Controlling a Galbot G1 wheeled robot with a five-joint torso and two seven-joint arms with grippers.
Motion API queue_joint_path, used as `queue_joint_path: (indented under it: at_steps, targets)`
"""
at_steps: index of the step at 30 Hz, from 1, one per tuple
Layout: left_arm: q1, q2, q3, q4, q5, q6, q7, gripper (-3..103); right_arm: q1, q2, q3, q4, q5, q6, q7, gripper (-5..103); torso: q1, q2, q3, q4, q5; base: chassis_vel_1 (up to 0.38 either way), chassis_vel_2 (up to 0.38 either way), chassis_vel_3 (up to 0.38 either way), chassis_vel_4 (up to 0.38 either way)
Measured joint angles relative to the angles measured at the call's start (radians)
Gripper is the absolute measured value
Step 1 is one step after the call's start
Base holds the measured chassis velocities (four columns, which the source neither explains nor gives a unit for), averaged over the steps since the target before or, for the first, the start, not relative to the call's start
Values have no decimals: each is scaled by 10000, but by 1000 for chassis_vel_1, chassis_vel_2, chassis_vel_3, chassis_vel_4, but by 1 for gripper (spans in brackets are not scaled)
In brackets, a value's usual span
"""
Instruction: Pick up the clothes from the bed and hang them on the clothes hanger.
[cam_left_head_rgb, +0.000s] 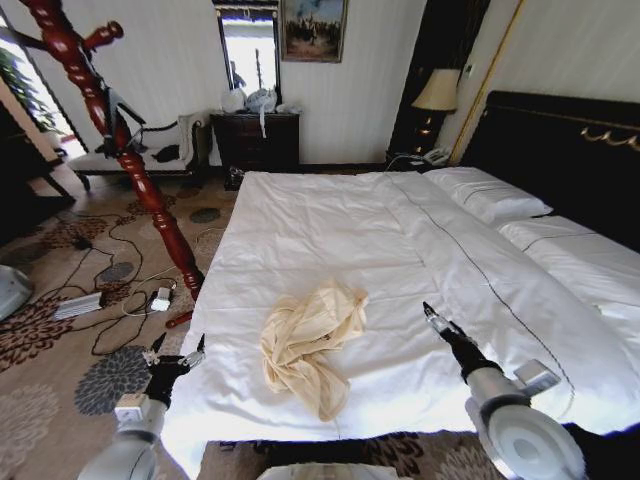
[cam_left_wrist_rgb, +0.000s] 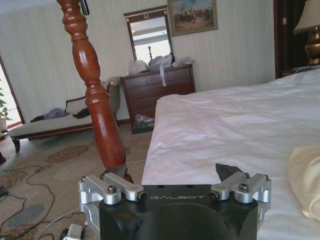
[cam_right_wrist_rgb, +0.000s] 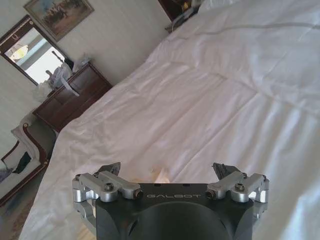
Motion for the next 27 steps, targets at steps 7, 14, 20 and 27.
queue_joint_path:
  at_steps: [7,14,20,27]
  targets:
    - [185,-133,-106,-352,326,6,-132,100,2101,206,-1638,-1569,234,-290,282,100,0,-1,0,1,8,0,0,0,0]
    - [255,-214,-198,-391,359,43,-182,100,4463,614,-3473,-4423,-604,-321,133,100,0,-2,0,-3,11,0,0,0,0]
    - [204,-539,-70,-249,598,54,-207,100,6612,727,-4735,-5665,-762,-839,312,100,0,-1,0,4,2,0,0,0,0]
    - [202,-666,-82,-330,557,47,-353,100,7901,883,-5863,-6408,-1094,-1738,629,100,0,-1,0,-2,5,0,0,0,0]
